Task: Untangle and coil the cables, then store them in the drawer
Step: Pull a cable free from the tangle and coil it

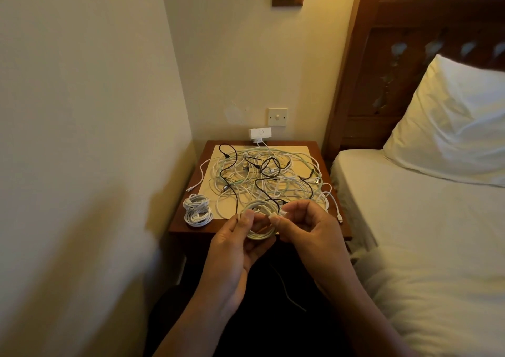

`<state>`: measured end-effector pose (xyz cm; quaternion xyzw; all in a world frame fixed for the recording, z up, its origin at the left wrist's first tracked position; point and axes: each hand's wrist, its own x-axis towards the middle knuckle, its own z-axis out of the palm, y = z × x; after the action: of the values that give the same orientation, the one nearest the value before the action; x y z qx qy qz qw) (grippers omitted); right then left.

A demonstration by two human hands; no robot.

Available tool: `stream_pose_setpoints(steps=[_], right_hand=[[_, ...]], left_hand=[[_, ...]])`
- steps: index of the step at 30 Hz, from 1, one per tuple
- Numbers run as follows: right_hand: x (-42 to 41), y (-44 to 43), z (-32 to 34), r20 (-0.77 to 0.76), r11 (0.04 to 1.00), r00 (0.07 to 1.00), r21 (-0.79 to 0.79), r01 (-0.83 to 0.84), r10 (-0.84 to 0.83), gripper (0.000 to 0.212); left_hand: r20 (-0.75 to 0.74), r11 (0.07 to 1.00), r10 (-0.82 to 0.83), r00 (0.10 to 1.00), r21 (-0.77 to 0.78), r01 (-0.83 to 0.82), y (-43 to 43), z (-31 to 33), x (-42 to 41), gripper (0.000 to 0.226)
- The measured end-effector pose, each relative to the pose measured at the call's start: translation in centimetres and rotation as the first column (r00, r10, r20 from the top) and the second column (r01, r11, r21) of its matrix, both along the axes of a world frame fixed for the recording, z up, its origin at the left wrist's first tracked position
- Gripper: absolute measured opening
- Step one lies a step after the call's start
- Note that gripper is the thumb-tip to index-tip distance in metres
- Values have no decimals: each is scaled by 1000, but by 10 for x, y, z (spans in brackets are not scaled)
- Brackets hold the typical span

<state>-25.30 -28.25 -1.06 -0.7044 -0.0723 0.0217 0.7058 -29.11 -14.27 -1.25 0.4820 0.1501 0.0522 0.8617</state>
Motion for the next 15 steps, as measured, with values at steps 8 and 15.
stream_pose_setpoints(steps=[8, 15], right_hand=[[3, -6, 1, 21, 978, 996, -188, -87, 92, 7], [8, -18, 7, -28, 957, 979, -208, -203, 202, 15]], left_hand=[[-37, 994, -110, 993, -22, 109, 4, -7, -4, 36], [-140, 949, -247, 959, 164, 268, 25, -1, -3, 27]])
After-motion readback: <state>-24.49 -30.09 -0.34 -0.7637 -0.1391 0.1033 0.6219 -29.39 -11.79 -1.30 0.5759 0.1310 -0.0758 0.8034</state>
